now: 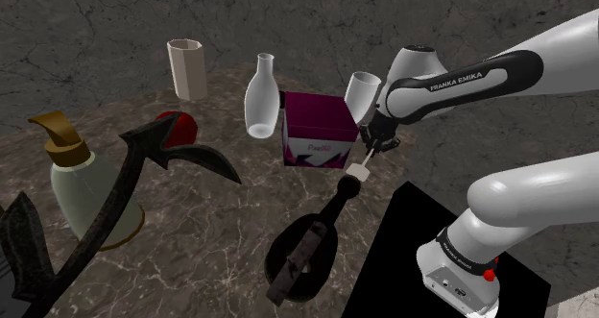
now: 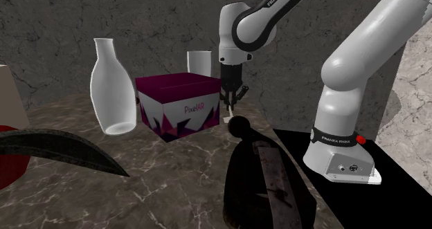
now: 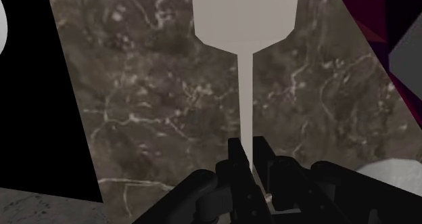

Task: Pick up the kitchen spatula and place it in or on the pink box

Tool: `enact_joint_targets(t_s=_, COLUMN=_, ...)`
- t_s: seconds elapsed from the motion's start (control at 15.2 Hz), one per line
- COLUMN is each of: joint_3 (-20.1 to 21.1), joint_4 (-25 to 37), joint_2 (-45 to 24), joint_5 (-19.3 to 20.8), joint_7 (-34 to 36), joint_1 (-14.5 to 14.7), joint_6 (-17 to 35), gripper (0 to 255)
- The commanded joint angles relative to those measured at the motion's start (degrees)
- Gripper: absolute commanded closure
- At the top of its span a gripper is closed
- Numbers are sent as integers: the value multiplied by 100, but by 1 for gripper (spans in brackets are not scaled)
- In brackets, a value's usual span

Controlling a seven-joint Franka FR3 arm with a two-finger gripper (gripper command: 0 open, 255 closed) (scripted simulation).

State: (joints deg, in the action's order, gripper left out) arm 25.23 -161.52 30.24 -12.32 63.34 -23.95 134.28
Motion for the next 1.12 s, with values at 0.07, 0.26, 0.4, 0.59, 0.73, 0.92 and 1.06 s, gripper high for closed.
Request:
enact_joint_targets(t_s=0.07, joint_3=-49, joint_4=77, joint_2=137, joint_5=4, joint_7=-21, joint_1=15, joint_6=-212, gripper=255)
enact_joint_targets(t_s=0.26, joint_3=-120, joint_4=203, joint_2=323, joint_5=17, joint_7=-46, joint_1=31, joint_6=-523, gripper=255)
enact_joint_targets(t_s=0.4, joint_3=-165, joint_4=293, joint_2=435, joint_5=31, joint_7=-61, joint_1=37, joint_6=-724, gripper=255)
enact_joint_targets(t_s=0.59, joint_3=-230, joint_4=439, joint_2=584, joint_5=55, joint_7=-80, joint_1=41, joint_6=-1017, gripper=255)
enact_joint_targets(t_s=0.73, joint_3=-271, joint_4=543, joint_2=672, joint_5=74, joint_7=-91, joint_1=41, joint_6=-1208, gripper=255)
enact_joint_targets(t_s=0.92, joint_3=-331, joint_4=707, joint_2=786, joint_5=104, joint_7=-105, joint_1=38, joint_6=-1485, gripper=255)
enact_joint_targets(t_s=1.06, joint_3=-369, joint_4=822, joint_2=851, joint_5=126, joint_7=-113, joint_1=34, joint_6=-1664, gripper=255)
